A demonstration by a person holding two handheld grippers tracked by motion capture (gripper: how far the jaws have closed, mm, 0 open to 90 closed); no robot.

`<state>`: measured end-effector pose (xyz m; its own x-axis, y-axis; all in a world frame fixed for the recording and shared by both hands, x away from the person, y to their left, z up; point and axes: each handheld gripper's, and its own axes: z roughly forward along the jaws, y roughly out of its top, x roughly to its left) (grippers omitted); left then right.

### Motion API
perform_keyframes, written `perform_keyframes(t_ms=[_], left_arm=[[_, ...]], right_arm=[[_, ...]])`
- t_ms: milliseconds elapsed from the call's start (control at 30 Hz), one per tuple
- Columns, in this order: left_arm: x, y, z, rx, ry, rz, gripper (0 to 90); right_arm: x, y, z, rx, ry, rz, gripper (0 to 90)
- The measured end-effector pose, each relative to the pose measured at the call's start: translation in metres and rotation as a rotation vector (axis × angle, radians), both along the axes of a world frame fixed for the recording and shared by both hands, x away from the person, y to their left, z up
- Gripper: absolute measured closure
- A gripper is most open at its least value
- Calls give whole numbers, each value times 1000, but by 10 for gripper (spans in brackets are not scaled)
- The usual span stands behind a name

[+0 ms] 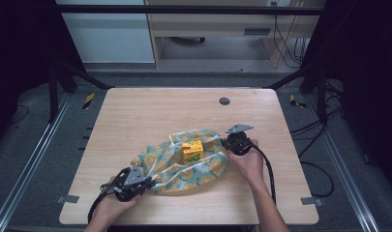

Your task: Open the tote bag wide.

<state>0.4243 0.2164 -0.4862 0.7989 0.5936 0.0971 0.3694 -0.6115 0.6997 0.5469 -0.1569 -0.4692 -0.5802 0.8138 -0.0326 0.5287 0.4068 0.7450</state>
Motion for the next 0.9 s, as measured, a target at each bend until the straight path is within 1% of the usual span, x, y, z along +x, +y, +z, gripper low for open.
perform_keyframes(t_ms=[100,300,367,433,467,500,533,567,600,633,667,700,733,767,800,833,867,900], left_arm=[[-1,-1,-1,17,-4,-7,871],[-1,-2,0,7,-6,-4,860],[-1,-2,0,2,-11,-1,841],[-1,-2,1,-6,-13,5,786],[-1,-2,1,-6,-18,7,786],[-2,-2,2,-14,-23,13,722],[-2,-1,3,-18,-30,16,722],[-3,-1,5,-29,-39,22,696],[-4,-1,6,-35,-43,22,662],[-6,0,10,-54,-57,29,604],[-6,0,10,-54,-57,29,570],[-8,1,15,-74,-71,31,535],[-8,1,15,-74,-71,31,508],[-9,2,16,-89,-75,33,481],[-12,2,20,-112,-83,32,453],[-12,2,20,-112,-83,32,425],[-15,3,25,-133,-94,28,400],[-15,3,25,-133,-94,28,387]], right_arm=[[1,0,-3,-15,8,3,881],[0,1,-4,-23,17,4,863],[0,2,-3,-19,11,7,846],[-1,2,-1,-17,-5,14,794],[-1,2,-1,-17,-5,14,794],[-4,3,3,-24,-12,4,711],[-4,3,3,-24,-12,4,711],[-4,3,4,-29,-21,1,680],[-6,3,7,-29,-30,-5,621],[-10,2,14,-27,-45,-10,542],[-12,2,17,-19,-52,-11,515],[-14,1,20,-9,-65,-13,486],[-17,0,24,-2,-77,-14,459],[-19,-1,27,0,-85,-11,426],[-21,-1,31,-1,-85,-12,393],[-23,-1,36,0,-91,-13,371],[-26,-1,40,8,-100,-15,357],[-29,-1,44,15,-114,-11,347]])
